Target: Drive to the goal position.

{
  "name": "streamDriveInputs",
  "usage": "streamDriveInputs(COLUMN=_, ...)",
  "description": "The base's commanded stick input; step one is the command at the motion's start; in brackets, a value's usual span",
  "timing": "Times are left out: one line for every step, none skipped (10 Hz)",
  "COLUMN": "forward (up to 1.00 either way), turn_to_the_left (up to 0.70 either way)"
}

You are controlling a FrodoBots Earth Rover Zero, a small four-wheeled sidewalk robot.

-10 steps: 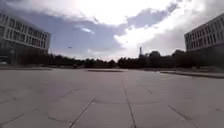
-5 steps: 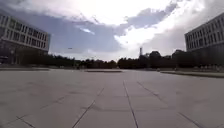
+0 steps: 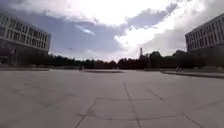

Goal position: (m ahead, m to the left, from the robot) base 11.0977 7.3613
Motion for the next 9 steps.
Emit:
streamDriveInputs(forward=0.5, turn_to_the_left=0.01)
streamDriveInputs(forward=0.5, turn_to_the_left=0.01)
streamDriveInputs(forward=0.5, turn_to_the_left=0.01)
streamDriveInputs(forward=0.5, turn_to_the_left=0.01)
streamDriveInputs(forward=0.5, turn_to_the_left=0.01)
streamDriveInputs(forward=0.5, turn_to_the_left=0.01)
streamDriveInputs(forward=0.5, turn_to_the_left=0.12)
streamDriveInputs(forward=0.5, turn_to_the_left=0.37)
streamDriveInputs(forward=0.5, turn_to_the_left=0.47)
